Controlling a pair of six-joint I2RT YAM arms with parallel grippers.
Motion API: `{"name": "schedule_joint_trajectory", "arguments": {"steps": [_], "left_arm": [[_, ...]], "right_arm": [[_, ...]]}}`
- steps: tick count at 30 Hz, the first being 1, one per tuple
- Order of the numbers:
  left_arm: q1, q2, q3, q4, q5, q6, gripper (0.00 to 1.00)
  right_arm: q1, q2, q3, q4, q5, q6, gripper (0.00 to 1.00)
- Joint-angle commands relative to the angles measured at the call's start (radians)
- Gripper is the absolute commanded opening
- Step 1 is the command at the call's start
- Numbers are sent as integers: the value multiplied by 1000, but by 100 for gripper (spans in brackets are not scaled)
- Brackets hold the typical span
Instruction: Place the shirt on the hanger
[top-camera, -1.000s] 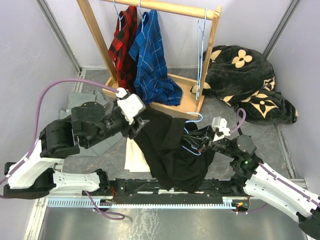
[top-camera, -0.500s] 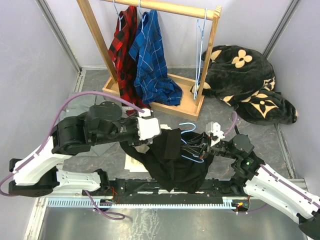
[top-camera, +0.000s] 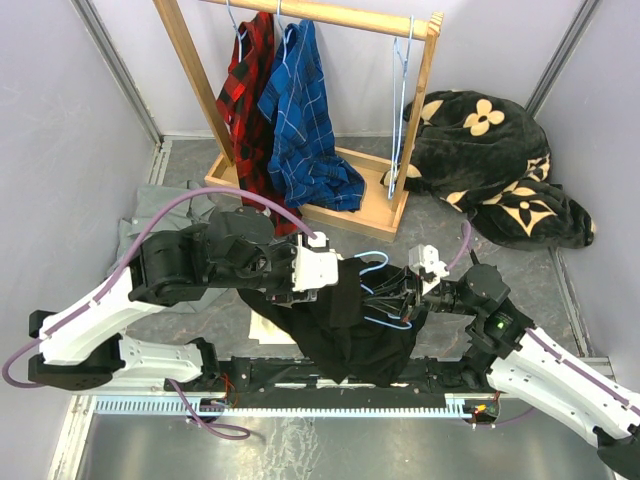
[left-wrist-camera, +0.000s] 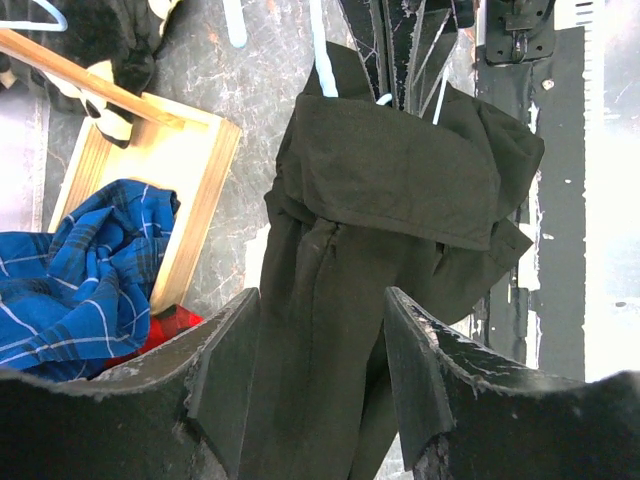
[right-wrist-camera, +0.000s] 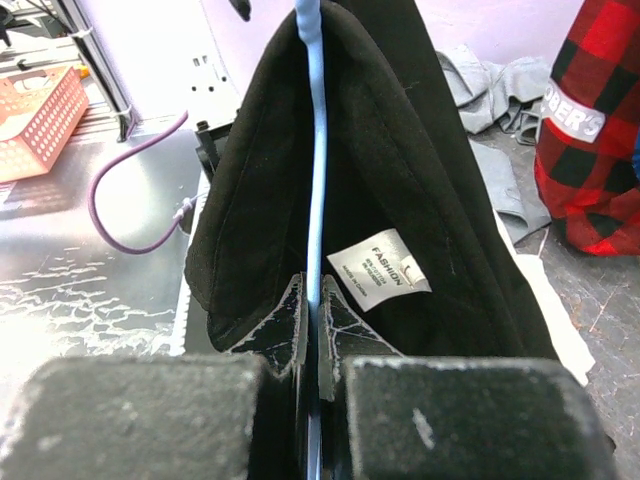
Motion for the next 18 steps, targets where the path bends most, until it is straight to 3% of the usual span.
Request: {"name": "schedule_joint_trajectory", "arguments": {"steps": [1,18], "left_arm": [[-4,11,11,16,-11,8,58],[-5,29,-35,32,10,-7,45]], "right_arm": [[4,-18,57,23,-46,-7,0],[5,-45,127,49,-80,31,0]]}}
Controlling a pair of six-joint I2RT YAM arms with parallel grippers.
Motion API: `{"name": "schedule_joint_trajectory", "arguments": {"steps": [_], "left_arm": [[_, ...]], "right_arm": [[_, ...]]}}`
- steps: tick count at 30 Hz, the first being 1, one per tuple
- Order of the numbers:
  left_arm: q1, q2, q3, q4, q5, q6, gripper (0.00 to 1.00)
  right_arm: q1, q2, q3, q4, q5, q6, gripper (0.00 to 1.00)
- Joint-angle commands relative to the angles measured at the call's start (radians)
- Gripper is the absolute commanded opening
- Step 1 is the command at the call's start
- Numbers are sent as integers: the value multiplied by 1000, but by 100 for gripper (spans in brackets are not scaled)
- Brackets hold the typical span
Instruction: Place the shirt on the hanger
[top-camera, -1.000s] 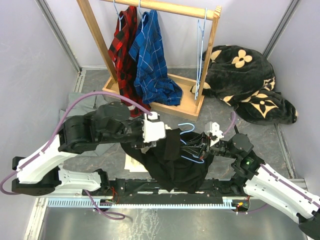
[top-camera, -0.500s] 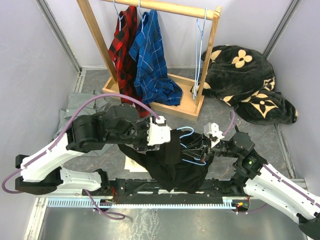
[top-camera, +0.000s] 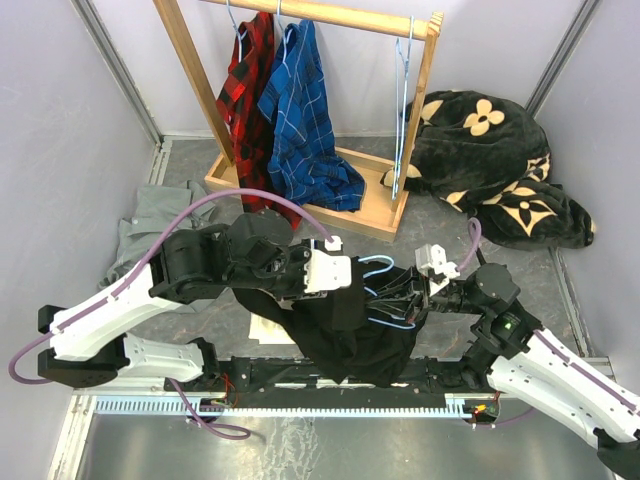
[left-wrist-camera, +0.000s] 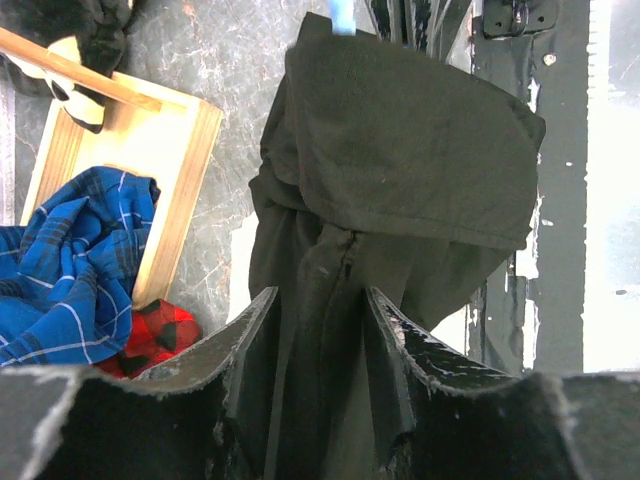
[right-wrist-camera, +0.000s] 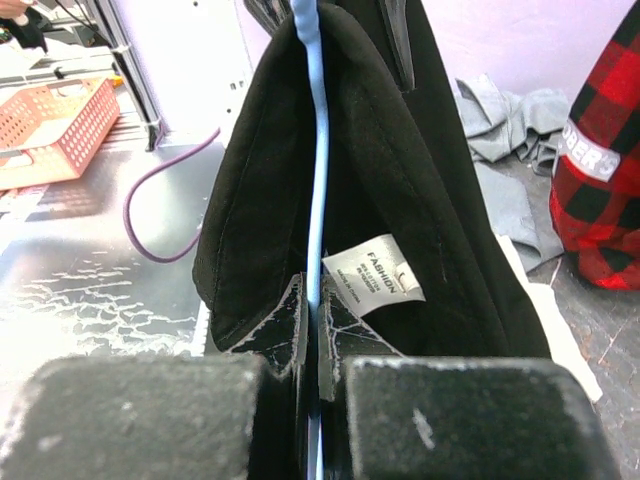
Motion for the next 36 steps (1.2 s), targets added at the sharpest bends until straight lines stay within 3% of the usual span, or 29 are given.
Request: {"name": "schedule_joint_trajectory", "arguments": {"steps": [1,8,11,14,17,22,27,30,32,34,36], "left_arm": [[-4,-15,-10,31,5,-9,42],[-4,-13,-4,33,-14,-17,4],[-4,-21,-11,37,-32,-26,3],[-4,-38,-32,50,-58,-38,3],[-4,-63,-61,64,-67,-53,3],[-4,-112,-109,83,-91,-83,3],[-4,-187,-181,92,-124,-132,3],[-4,-242,-242,103,-138,-167,3],[-5,-276,-280,113,-147,-188,3],[-4,-303,-309,114,-149,-208,3],[-4,-326,-331,114,-160,-229,3]], "right_arm": [[5,-31,88,77,-26,17,0],[5,-20,116,19,-12,-12,0],[4,-18,137,-33,9,-31,0],[5,-13,181,-143,54,-60,13],[5,-10,224,-254,96,-83,33],[5,-18,264,-369,131,-106,75],[5,-63,330,-474,294,-59,79],[5,-76,389,-611,519,20,84],[5,-69,412,-720,692,116,98],[5,-55,422,-828,818,220,99],[5,-41,416,-897,850,271,99]]}}
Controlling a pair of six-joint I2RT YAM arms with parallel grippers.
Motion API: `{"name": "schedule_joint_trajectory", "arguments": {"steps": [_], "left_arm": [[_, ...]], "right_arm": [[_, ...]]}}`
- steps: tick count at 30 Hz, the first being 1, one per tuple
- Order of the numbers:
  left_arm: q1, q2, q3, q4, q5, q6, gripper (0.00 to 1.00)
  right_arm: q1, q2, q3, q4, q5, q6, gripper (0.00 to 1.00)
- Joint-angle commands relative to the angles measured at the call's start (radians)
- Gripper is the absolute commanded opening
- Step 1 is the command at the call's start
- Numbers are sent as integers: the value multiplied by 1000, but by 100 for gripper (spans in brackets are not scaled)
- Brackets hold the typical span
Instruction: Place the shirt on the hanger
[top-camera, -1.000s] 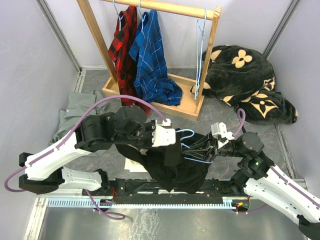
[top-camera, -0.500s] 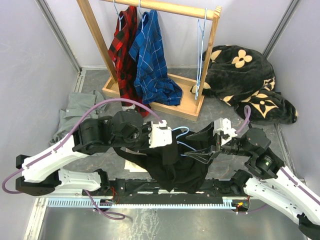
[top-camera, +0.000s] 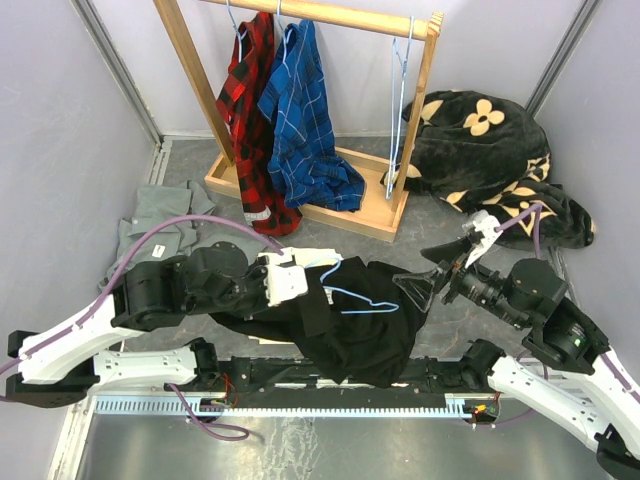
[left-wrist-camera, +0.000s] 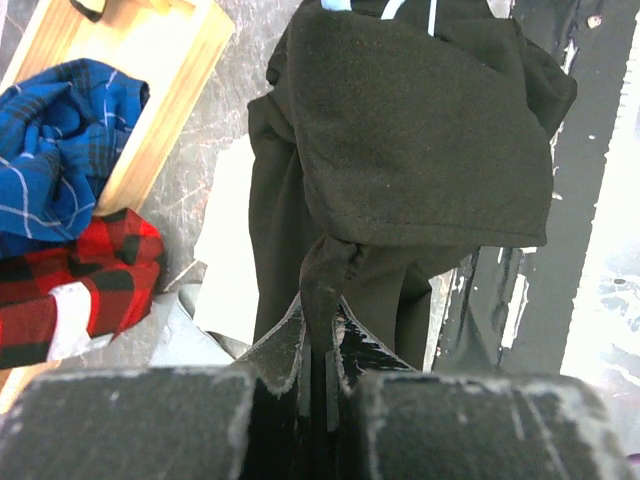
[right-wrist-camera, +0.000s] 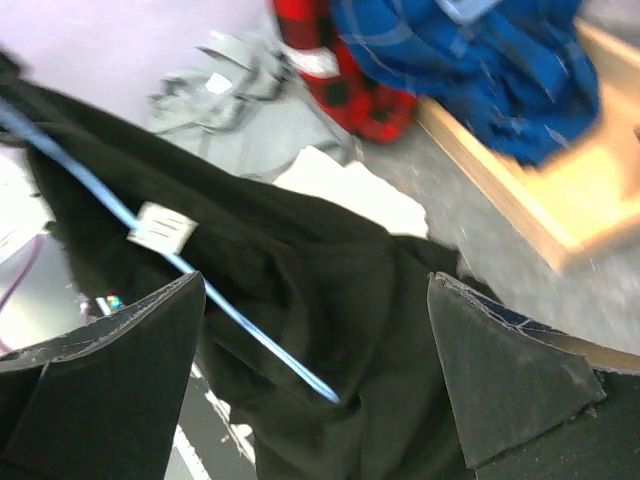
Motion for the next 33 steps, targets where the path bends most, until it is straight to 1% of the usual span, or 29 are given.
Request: {"name": "schedule_joint_trajectory", "arguments": {"steps": [1,4,7,13,18,23,25,33], "left_arm": [[-5,-55,-41,65,-35,-91,3],[-4,-78,-66,67,-46,-109,3],[-4,-88,-86,67,-53,-113,3],[-4,-89,-103,71,-74,-117,3],[-4,-90,-102,72,-51,-116,3],[-5,-98,-102,67,-30,-115,3],[-4,-101,-101,66,-22,-115,3],[-4,-93,-104,55,0,-126,3]], "right_arm": [[5,32,14,-262,287,220,99],[4,42,-18,-327,316,353,99],[5,28,-49,-346,336,446,99],[5,-38,-143,-291,317,500,99],[5,-42,-172,-294,330,546,99],[5,36,-130,-364,345,515,99],[4,57,-130,-369,344,506,99],[4,214,-55,-528,422,556,99]]}}
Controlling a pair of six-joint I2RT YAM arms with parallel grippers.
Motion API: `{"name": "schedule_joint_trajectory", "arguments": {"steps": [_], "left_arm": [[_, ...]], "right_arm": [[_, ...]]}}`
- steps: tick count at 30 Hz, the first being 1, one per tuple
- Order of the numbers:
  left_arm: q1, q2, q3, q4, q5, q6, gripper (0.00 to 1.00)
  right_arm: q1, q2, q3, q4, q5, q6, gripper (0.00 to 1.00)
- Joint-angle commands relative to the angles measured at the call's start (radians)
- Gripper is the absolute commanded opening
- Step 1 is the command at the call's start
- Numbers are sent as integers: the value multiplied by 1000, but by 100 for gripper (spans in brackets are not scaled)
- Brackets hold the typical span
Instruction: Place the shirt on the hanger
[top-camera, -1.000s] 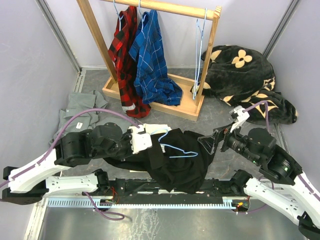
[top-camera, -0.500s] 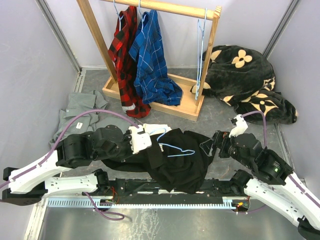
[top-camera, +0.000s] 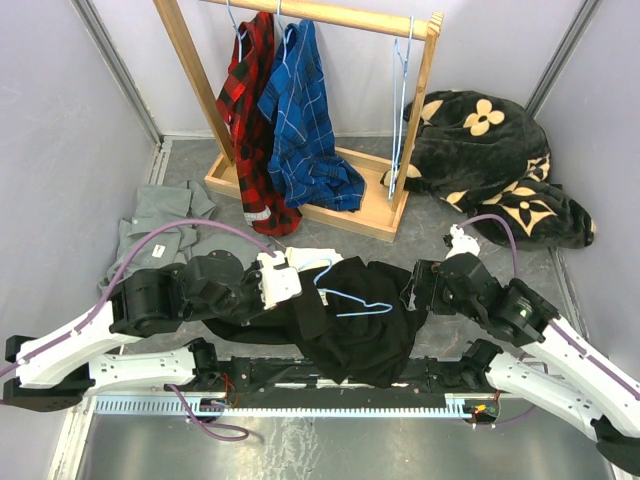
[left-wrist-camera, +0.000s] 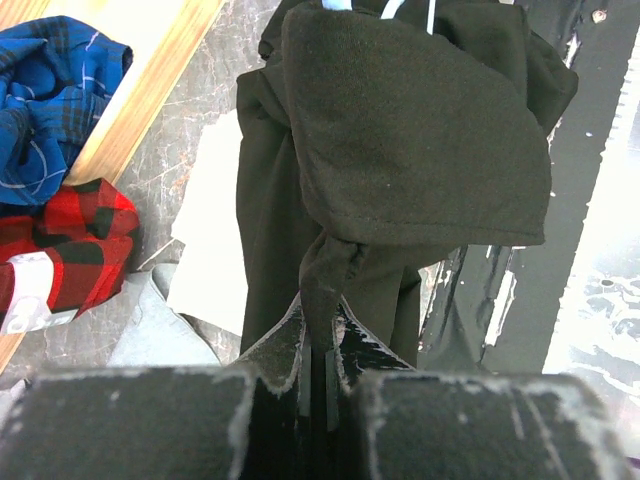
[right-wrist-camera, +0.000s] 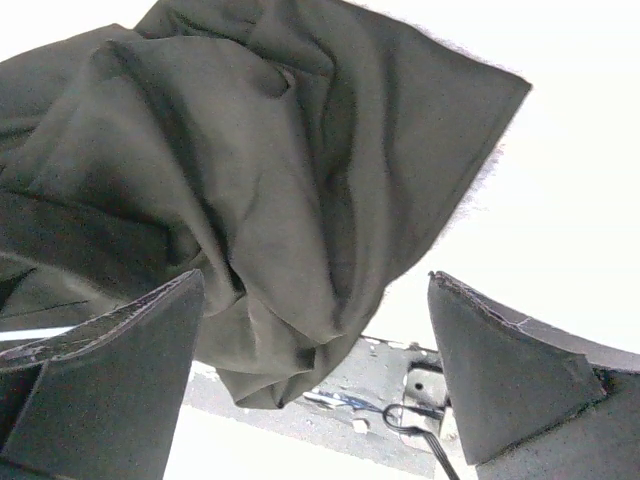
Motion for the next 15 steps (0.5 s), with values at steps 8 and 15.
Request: {"name": "schedule_joint_trajectory", "arguments": {"steps": [8,15], "left_arm": [[-4,-4,-1,38,7,-51,3],[-4,-10,-2,20,11,-59,3]], "right_arm": [[3,168,89,-102,49,50,99],[3,145,96,-54,33,2,98]]}}
